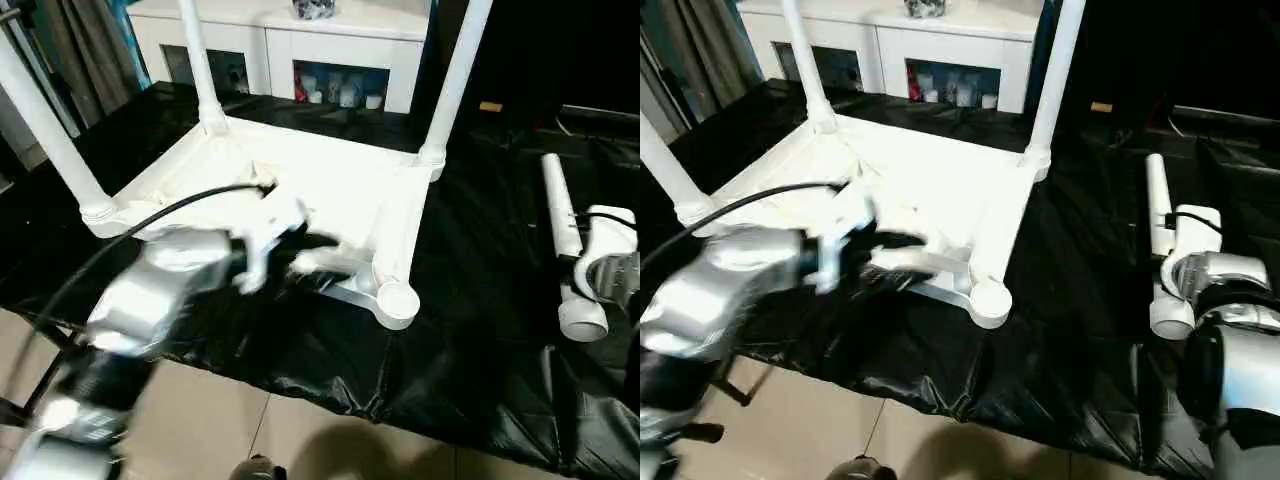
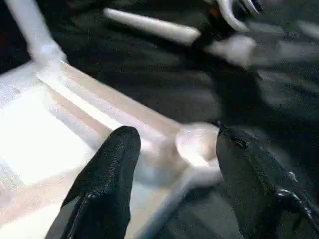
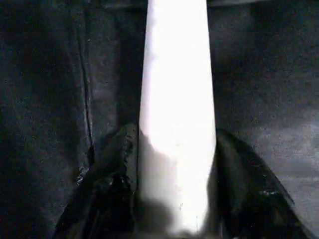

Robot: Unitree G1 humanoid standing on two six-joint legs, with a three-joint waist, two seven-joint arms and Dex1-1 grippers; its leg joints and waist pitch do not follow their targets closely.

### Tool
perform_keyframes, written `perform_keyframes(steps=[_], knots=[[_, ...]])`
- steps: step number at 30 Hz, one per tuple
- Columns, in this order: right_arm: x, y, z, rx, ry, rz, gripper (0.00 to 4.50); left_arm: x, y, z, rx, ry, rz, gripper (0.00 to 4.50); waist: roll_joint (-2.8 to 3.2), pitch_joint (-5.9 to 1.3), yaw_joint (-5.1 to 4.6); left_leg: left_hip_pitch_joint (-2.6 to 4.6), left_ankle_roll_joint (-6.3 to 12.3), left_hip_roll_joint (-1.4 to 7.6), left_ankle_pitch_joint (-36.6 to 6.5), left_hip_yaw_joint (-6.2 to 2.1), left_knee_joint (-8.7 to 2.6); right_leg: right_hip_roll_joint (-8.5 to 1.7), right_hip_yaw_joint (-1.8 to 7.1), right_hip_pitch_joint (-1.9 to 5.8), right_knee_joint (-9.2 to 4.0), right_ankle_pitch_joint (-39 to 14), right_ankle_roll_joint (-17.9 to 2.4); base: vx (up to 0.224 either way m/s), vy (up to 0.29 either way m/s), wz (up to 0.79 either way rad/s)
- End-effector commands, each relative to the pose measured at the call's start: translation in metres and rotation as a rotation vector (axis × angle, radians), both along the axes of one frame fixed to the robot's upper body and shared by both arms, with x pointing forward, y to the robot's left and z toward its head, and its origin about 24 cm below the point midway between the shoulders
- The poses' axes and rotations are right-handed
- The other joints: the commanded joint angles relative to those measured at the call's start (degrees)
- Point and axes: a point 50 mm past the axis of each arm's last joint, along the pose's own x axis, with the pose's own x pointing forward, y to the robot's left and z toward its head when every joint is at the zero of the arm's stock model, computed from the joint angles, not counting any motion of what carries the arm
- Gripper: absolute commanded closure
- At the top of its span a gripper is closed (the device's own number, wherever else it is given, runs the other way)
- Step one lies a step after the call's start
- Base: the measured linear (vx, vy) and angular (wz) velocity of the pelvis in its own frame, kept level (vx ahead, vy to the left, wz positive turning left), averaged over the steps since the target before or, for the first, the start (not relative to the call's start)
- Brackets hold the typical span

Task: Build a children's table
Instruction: Pick table leg

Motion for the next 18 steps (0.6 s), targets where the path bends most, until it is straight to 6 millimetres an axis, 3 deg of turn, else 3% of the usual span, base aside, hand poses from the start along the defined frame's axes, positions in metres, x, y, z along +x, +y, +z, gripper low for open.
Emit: perform_keyframes(steps=[1, 4, 5, 6, 7, 8, 9, 11, 12, 13, 14, 16, 17, 18], knots=[[-0.001, -0.007, 0.002, 0.035, -0.077, -0.064, 2.68, 0.009, -0.004, 0.0, -0.012, 0.004, 0.083, 1.68, -0.86, -4.45, -0.24, 0.8, 0.08, 3.05, -10.8, -1.59, -3.87, -4.13, 3.43, 3.37, -4.35, -11.7, -12.1, 0.0, 0.0, 0.0], [0.007, -0.004, 0.012, 0.099, -0.207, -0.083, 2.68, 0.017, -0.007, 0.0, -0.025, 0.019, 0.162, 1.33, -0.83, -4.52, -0.49, 0.64, 1.2, 2.89, -10.2, -1.47, -3.68, -4.06, 3.32, 3.39, -4.48, -11.6, -11.6, 0.0, 0.0, 0.0], [0.01, -0.004, 0.016, 0.113, -0.25, -0.09, 2.69, 0.019, -0.008, 0.0, -0.033, 0.028, 0.182, 1.33, 0.22, -4.47, -0.84, 0.76, 1.18, 2.91, -11.3, -1.5, -3.71, -3.98, 3.19, 3.23, -4.87, -12.2, -11.4, 0.0, 0.0, 0.0], [0.017, 0.0, 0.025, 0.159, -0.354, -0.083, 2.69, 0.022, -0.011, 0.0, -0.067, 0.061, 0.208, 1.3, -0.32, -4.45, -1.03, 0.69, 1.4, 2.8, -11.4, -1.56, -3.66, -3.95, 3.07, 3.38, -4.81, -12.1, -11.4, 0.0, 0.0, 0.0], [0.024, 0.004, 0.037, 0.199, -0.484, -0.063, 2.69, 0.026, -0.016, 0.002, -0.108, 0.093, 0.233, 0.97, -0.75, -4.54, -1.23, 0.38, 2.81, 2.31, -10.3, -1.37, -3.32, -4.04, 2.94, 3.65, -4.81, -13.0, -11.2, 0.0, 0.0, 0.0], [0.025, 0.005, 0.039, 0.203, -0.502, -0.056, 2.69, 0.027, -0.017, 0.003, -0.115, 0.096, 0.237, 0.88, -0.67, -4.63, -1.33, 0.19, 3.43, 2.29, -9.6, -1.35, -3.26, -4.13, 2.91, 3.75, -4.82, -13.3, -11.0, 0.0, 0.0, 0.0], [0.03, 0.011, 0.046, 0.228, -0.582, -0.007, 2.69, 0.031, -0.019, 0.008, -0.155, 0.104, 0.264, 0.88, -1.06, -4.64, -1.46, -0.05, 4.0, 2.32, -8.5, -1.46, -3.26, -4.15, 2.82, 3.85, -4.82, -13.5, -10.8, 0.0, 0.0, 0.0], [0.035, 0.026, 0.059, 0.264, -0.733, 0.099, 2.69, 0.037, -0.023, 0.021, -0.247, 0.121, 0.298, 0.81, -0.7, -4.75, -1.22, -0.17, 6.22, 2.33, -5.9, -1.32, -3.01, -3.99, 2.8, 3.67, -4.78, -12.2, -10.7, 0.0, 0.0, 0.0], [0.035, 0.026, 0.059, 0.264, -0.733, 0.099, 2.69, 0.037, -0.023, 0.021, -0.247, 0.121, 0.298, 0.53, -0.69, -4.73, -1.15, -0.14, 6.79, 2.31, -5.5, -1.29, -2.96, -3.95, 2.8, 3.61, -4.82, -11.7, -10.4, 0.0, 0.0, 0.0], [0.035, 0.032, 0.063, 0.276, -0.788, 0.144, 2.69, 0.039, -0.026, 0.026, -0.285, 0.131, 0.3, 0.53, -0.26, -5.01, -1.23, -0.21, 7.45, 2.42, -4.1, -1.58, -2.96, -3.8, 2.62, 3.72, -4.36, -10.3, -11.1, 0.0, 0.0, 0.0], [0.032, 0.045, 0.071, 0.304, -0.871, 0.223, 2.69, 0.04, -0.03, 0.033, -0.343, 0.156, 0.277, 0.45, -0.49, -4.97, -1.21, 0.01, 8.05, 2.56, -4.0, -1.49, -2.94, -3.81, 2.72, 3.44, -4.49, -9.9, -11.4, 0.0, 0.0, 0.0], [0.028, 0.053, 0.074, 0.322, -0.914, 0.267, 2.69, 0.04, -0.033, 0.037, -0.373, 0.17, 0.264, 0.41, -0.31, -5.15, -0.82, 0.15, 9.17, 2.88, -2.6, -1.7, -3.02, -3.8, 2.78, 3.39, -4.24, -8.1, -11.7, 0.0, 0.0, 0.0], [0.021, 0.066, 0.08, 0.364, -0.971, 0.34, 2.69, 0.04, -0.038, 0.043, -0.417, 0.192, 0.239, 0.41, -0.38, -4.8, -0.55, 0.11, 9.91, 2.61, -2.1, -1.41, -3.03, -3.51, 2.9, 3.44, -4.61, -8.0, -11.0, 0.0, 0.0, 0.0], [0.021, 0.066, 0.08, 0.364, -0.971, 0.34, 2.69, 0.04, -0.038, 0.043, -0.417, 0.192, 0.239, 0.2, -0.12, -5.33, -0.24, 0.3, 9.97, 3.26, -1.6, -1.86, -3.06, -3.93, 2.92, 3.32, -4.04, -7.4, -11.6, 0.0, 0.0, 0.0]])
